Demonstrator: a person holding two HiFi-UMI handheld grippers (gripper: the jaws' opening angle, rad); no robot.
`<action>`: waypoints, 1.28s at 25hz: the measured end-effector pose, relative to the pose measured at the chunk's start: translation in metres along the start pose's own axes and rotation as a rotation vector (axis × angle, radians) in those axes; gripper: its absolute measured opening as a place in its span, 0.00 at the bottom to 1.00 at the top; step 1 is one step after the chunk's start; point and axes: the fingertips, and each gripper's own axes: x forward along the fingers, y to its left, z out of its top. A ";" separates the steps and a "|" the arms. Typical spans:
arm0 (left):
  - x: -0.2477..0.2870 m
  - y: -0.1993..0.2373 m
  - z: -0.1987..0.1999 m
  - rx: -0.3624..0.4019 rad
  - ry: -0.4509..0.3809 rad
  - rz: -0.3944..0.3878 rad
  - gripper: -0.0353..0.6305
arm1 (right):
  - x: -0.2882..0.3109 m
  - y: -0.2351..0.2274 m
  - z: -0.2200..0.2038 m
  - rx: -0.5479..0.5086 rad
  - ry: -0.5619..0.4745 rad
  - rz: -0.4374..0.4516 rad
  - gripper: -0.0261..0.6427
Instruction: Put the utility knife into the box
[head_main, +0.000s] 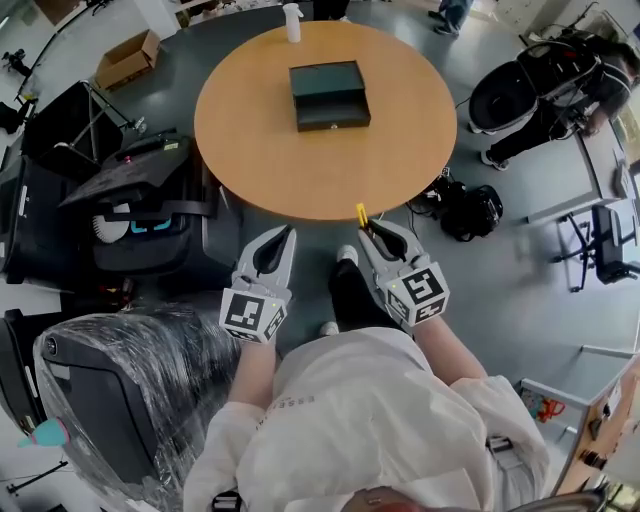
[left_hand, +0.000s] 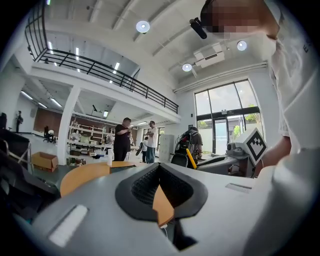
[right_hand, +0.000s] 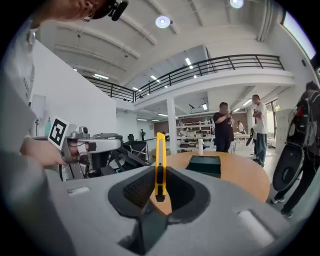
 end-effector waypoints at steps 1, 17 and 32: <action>0.008 0.004 -0.002 -0.001 0.003 0.004 0.07 | 0.007 -0.007 -0.002 0.001 0.010 0.011 0.12; 0.186 0.096 0.004 -0.005 0.006 0.113 0.07 | 0.132 -0.178 0.033 -0.022 0.045 0.090 0.12; 0.265 0.147 -0.017 -0.077 0.079 0.079 0.07 | 0.230 -0.219 0.005 0.016 0.228 0.144 0.13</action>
